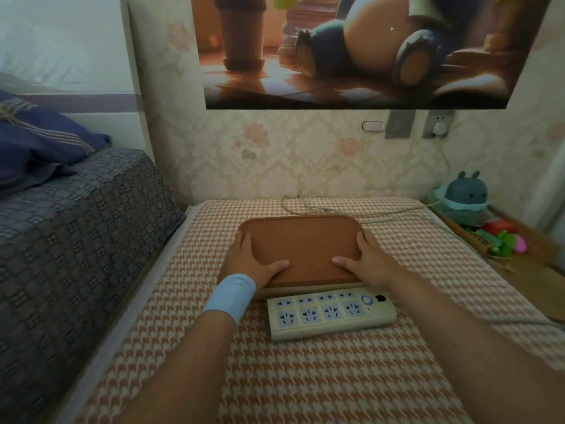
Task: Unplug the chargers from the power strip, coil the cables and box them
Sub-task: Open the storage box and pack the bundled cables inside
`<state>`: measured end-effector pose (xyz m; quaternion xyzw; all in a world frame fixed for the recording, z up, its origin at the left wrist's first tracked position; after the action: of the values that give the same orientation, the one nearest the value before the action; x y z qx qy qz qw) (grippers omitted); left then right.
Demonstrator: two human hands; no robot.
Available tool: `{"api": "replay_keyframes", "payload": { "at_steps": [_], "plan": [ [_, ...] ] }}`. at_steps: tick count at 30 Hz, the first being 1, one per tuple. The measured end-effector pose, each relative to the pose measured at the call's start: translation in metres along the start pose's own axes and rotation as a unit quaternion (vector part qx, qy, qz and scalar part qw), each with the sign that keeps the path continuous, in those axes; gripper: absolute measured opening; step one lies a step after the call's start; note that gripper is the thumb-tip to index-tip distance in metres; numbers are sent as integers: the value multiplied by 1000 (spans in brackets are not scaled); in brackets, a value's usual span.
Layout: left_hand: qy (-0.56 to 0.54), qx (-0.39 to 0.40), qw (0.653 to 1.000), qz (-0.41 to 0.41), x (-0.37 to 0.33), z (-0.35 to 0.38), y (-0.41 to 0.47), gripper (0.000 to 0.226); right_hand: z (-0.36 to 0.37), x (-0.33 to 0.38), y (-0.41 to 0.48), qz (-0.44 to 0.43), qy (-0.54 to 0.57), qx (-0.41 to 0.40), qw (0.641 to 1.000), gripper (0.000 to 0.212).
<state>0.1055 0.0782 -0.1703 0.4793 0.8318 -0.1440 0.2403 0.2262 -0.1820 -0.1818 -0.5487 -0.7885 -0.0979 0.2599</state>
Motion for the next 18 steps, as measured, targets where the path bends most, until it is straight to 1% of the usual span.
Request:
{"api": "replay_keyframes", "payload": {
  "at_steps": [4,7,9,12,15,18],
  "plan": [
    [-22,29,999,3,3,0,8,127,-4,3,2,15,-3,8,1000,118],
    [-55,21,998,13,5,2,11,127,-2,4,0,12,21,-6,1000,116],
    [-86,-5,996,12,7,-1,7,124,-3,3,-4,10,58,-26,998,116],
    [-131,-50,990,-11,8,-9,-3,113,-4,-1,-12,24,106,-48,993,113],
    [-174,-53,983,-3,4,-11,-8,103,-8,-4,-23,25,193,-99,976,102],
    [-203,-45,978,20,2,-8,-4,102,-13,-6,-30,32,240,-128,962,92]
  ]
}}
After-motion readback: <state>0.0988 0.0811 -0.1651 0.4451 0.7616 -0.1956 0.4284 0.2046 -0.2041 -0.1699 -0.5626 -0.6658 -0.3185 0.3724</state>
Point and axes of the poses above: each hand's wrist, its own y-axis towards the middle knuckle, its own z-axis out of the palm, x = y × z, the point moved 8 cm from there along y, towards the middle knuckle, and after that the axes turned 2 degrees about x, right-handed, at the moved point
